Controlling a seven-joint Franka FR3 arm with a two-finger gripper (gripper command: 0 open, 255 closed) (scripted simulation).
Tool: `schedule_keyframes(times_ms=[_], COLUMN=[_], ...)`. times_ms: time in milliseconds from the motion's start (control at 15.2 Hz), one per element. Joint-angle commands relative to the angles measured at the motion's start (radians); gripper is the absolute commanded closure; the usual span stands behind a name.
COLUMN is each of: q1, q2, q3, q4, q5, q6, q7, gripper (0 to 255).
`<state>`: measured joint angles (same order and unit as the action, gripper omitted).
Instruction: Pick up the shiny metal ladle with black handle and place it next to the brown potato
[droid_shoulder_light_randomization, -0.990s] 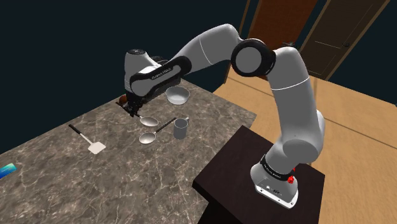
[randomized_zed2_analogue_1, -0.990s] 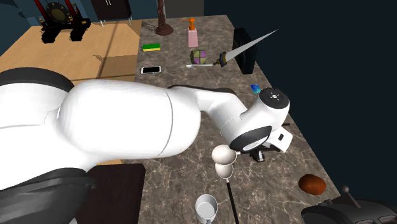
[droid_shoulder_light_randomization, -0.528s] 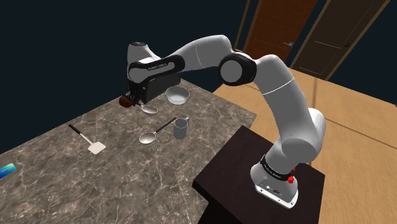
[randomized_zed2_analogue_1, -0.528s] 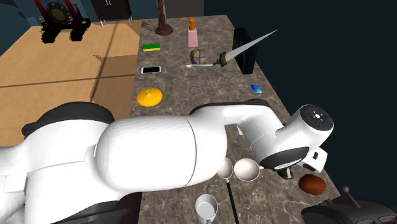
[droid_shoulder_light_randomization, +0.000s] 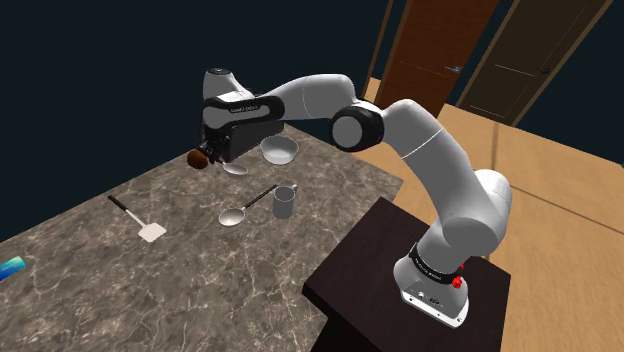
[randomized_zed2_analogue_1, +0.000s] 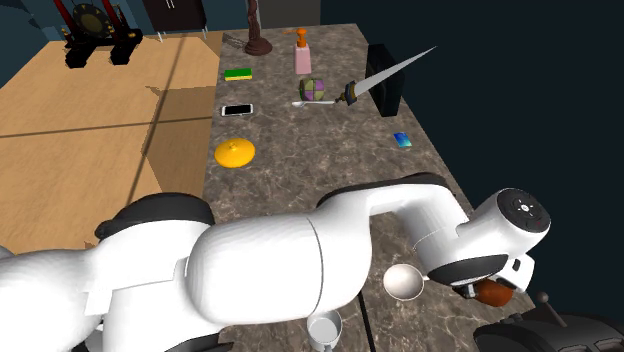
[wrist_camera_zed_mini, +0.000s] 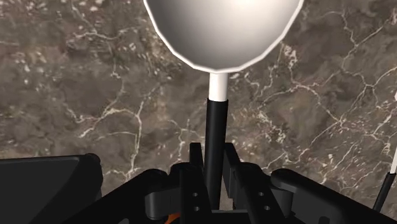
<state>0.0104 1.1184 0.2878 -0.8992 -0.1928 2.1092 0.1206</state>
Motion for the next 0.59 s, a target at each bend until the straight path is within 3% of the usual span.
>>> schedule_keyframes(times_ms=[0, 528], q1=[0.002, 0.011], q2=[0.015, 0.095], q3=[-0.002, -0.010], q4=[0.003, 0.042], q5=[-0.001, -0.007], q6=[0.013, 0.055], q7=[0.000, -0.006], gripper=[255, 255])
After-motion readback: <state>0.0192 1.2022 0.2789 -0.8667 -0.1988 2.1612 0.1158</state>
